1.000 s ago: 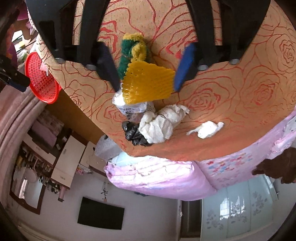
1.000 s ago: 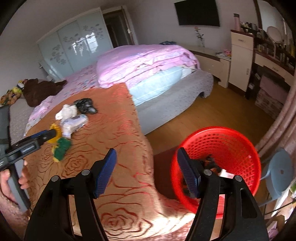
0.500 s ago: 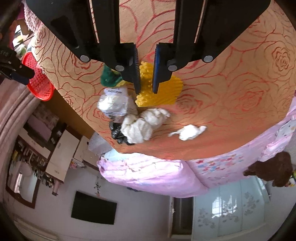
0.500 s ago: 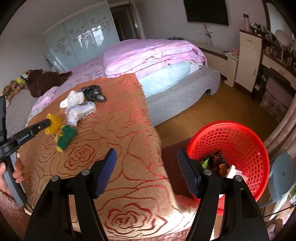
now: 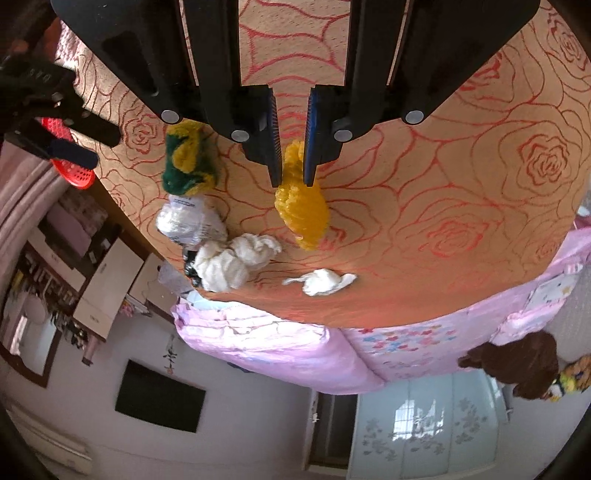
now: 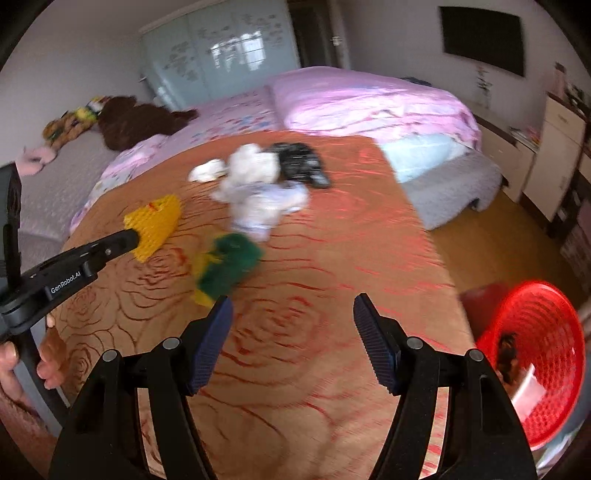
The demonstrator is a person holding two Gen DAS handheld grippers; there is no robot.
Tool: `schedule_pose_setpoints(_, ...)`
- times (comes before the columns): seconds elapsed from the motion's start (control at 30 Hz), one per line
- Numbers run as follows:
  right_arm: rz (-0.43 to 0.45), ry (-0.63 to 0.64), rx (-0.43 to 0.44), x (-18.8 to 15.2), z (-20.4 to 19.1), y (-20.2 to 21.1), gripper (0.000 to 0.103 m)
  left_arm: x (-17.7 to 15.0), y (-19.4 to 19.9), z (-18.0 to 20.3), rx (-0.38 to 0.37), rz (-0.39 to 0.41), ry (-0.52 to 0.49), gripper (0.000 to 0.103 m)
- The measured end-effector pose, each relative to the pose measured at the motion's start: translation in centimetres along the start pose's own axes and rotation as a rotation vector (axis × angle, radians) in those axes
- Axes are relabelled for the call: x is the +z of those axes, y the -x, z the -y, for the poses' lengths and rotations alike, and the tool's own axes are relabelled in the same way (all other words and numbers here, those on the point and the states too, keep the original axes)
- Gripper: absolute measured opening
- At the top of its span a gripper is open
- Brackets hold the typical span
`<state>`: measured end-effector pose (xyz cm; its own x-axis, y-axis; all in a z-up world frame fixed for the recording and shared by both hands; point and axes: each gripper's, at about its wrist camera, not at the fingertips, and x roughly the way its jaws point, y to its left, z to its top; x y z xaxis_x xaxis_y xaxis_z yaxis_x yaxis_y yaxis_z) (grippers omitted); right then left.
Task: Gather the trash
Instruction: 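Grasp the yellow foam net with the left tool while the right tool grasps the green-yellow sponge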
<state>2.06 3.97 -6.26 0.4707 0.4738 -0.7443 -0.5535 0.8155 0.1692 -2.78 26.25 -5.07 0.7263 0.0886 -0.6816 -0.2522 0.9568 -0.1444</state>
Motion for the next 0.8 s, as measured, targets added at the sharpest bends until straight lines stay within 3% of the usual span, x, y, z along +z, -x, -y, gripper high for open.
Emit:
schedule_pose_setpoints(0.43,-0.023,0.092,0.021,2.1,-4.6,-4.4,0.065,-1.0,0.1,-1.8,-0.008,-0.007,0.054,0.011)
schedule_pose_setpoints(0.6,-0.038,0.085,0.017,2.5,-4.7,-5.4,0.047,-1.0,0.0,-1.8,-0.011,-0.007,0.055,0.011)
schedule_pose_setpoints(0.8,-0.043,0.067,0.041,2.2,-3.9,-5.1,0.04,-0.9,0.3,-1.7,-0.015,0.0,0.051,0.009)
